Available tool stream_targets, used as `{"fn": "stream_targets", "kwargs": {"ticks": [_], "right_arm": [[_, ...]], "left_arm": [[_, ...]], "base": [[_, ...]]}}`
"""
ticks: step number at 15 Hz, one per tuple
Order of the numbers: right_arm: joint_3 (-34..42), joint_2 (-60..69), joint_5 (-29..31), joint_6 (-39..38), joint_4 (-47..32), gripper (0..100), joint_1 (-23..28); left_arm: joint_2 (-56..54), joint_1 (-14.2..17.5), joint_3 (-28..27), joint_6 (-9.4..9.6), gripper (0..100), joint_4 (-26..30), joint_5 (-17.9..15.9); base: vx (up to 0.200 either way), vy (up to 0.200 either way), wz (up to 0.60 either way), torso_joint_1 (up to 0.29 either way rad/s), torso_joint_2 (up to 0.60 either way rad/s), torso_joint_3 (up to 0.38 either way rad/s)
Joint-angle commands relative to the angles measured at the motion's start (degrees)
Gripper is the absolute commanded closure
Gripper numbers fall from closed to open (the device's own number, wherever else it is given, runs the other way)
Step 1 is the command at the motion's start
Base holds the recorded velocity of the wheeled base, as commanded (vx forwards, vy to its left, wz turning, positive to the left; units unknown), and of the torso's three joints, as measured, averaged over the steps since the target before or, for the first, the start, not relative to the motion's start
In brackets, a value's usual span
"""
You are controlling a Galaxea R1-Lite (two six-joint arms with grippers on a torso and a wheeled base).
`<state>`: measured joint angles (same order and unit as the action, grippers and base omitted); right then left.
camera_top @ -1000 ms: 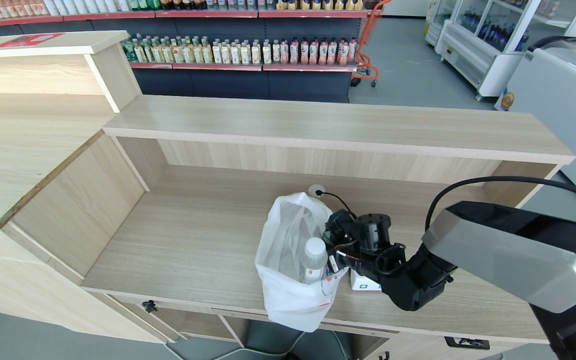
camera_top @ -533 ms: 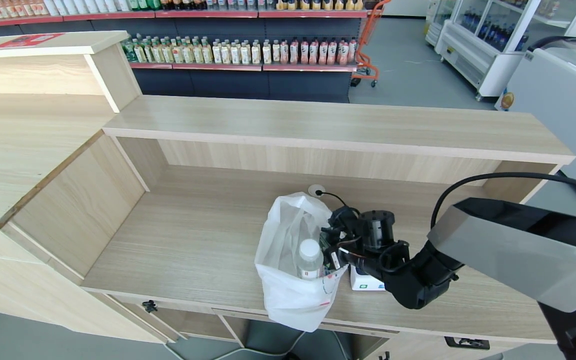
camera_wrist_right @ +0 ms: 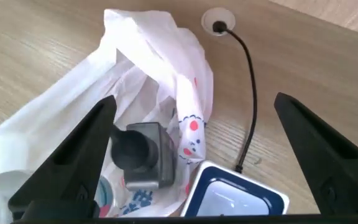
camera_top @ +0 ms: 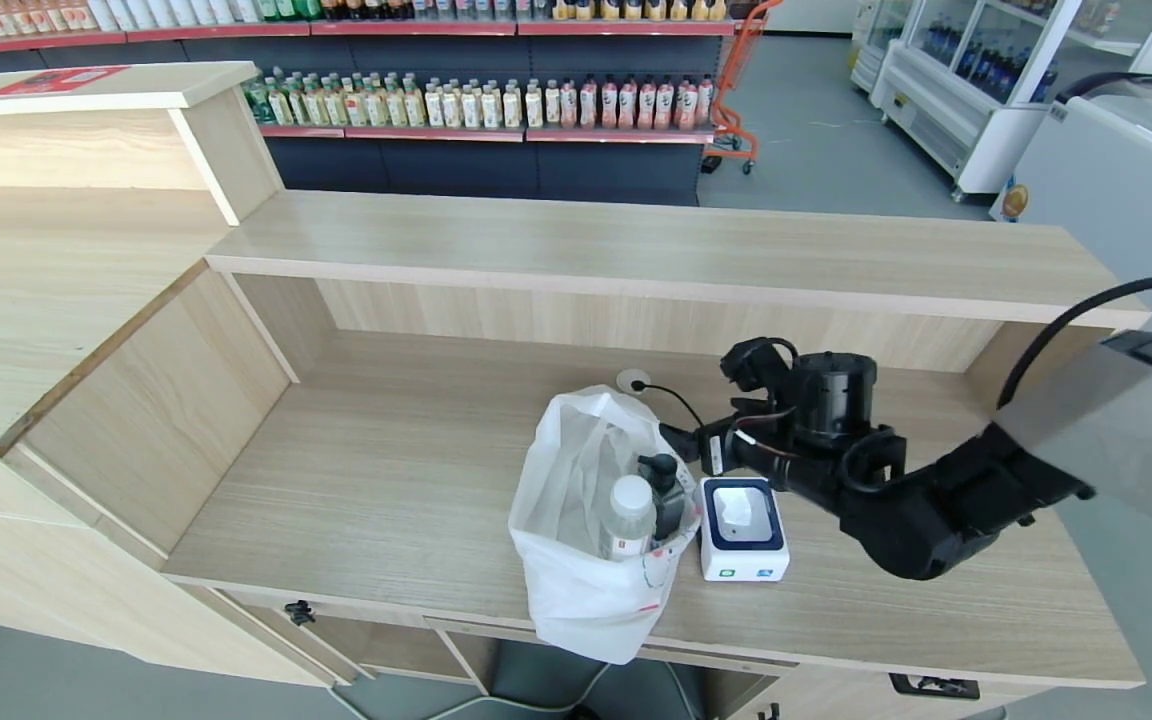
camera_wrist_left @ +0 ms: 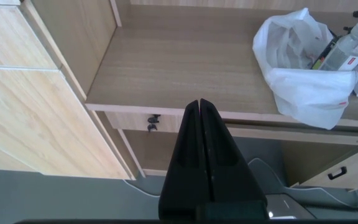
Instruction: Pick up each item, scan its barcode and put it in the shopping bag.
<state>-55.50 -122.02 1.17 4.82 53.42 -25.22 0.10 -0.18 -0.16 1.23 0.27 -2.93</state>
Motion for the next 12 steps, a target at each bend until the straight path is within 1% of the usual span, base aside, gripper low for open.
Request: {"fn": "stream_targets", "kwargs": {"ticks": [1,2,4,6,8,10,11,12], "right_arm": [[7.5,17.6,1.0,-2.9,-6.9,0,0.4],[11.5,26.5,5.0,-2.9,-12.6,0,1.0],[20.1,39.0,14.3,-2.9,-15.9,0,1.9],[29.1,49.3,19.2,-2.8,-15.9,0,2.4],[41.9,61.5,23.3,-2.3,-15.8,0,1.7],[52.8,73.0,28.9,-1.6,-16.9,0,1.5],[55.4,77.9,30.0,-1.7,-19.3,0,2.3],[55.5,82.6,30.0,-1.8,-23.8,0,3.2]], "left_arm": [[0.0,0.0,0.0,0.0,100,0.0,0.0],[0.0,0.0,0.0,0.0,100,0.0,-0.1],[0.0,0.0,0.1,0.0,100,0.0,0.0],[0.0,0.0,0.1,0.0,100,0.0,-0.1],[0.0,0.0,0.0,0.0,100,0.0,0.0],[0.0,0.0,0.0,0.0,100,0.0,0.0],[0.0,0.0,0.0,0.0,100,0.0,0.0],[0.0,0.0,0.0,0.0,100,0.0,0.0]], "base": [[0.0,0.0,0.0,0.0,0.0,0.0],[0.0,0.0,0.0,0.0,0.0,0.0],[0.0,0.0,0.0,0.0,0.0,0.0],[0.0,0.0,0.0,0.0,0.0,0.0],[0.0,0.0,0.0,0.0,0.0,0.0],[0.0,0.0,0.0,0.0,0.0,0.0],[0.0,0.0,0.0,0.0,0.0,0.0],[0.0,0.0,0.0,0.0,0.0,0.0]]}}
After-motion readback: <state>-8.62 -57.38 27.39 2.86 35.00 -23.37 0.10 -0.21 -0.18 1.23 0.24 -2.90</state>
